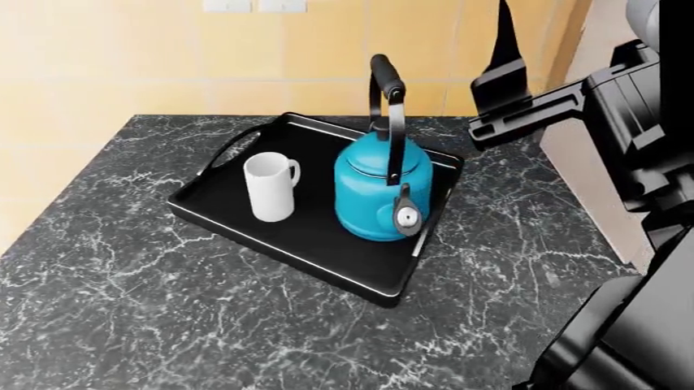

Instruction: Pick the kettle from the counter and place it on the tray. Then pick the mug from the cabinet and place it on the tray. Then close the cabinet doors.

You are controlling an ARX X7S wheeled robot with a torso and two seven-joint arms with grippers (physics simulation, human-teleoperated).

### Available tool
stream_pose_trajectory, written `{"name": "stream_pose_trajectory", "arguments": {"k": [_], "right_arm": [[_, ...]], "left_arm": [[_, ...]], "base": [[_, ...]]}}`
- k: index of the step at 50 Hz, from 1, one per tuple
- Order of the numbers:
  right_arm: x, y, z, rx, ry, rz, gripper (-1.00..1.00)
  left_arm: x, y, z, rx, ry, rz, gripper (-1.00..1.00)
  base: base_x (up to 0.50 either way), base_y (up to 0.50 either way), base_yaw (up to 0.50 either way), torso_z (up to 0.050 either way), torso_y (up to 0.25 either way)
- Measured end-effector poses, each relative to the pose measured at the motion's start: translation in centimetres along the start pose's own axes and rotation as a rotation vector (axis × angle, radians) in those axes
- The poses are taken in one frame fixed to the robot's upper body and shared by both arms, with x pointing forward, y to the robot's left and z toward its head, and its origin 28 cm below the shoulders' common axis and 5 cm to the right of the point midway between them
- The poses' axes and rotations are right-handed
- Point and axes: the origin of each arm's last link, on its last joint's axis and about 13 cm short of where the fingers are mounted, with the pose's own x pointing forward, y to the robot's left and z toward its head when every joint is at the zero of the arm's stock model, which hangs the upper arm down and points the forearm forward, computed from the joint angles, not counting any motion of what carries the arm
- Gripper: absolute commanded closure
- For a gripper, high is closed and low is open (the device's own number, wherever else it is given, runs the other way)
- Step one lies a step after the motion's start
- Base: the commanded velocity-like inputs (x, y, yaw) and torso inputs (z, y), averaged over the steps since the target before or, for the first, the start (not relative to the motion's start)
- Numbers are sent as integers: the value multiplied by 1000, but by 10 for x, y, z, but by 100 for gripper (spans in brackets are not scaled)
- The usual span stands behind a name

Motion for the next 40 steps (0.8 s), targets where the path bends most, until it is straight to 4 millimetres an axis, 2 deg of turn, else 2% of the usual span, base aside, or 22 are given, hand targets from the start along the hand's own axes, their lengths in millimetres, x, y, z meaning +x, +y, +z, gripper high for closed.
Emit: {"name": "stream_pose_trajectory", "arguments": {"k": [40], "right_arm": [[3,2,3,-6,-3,11,-100]], "left_arm": [[1,4,-1,-8,1,8,-100]], "base": [[3,-230,0,0,0]]}}
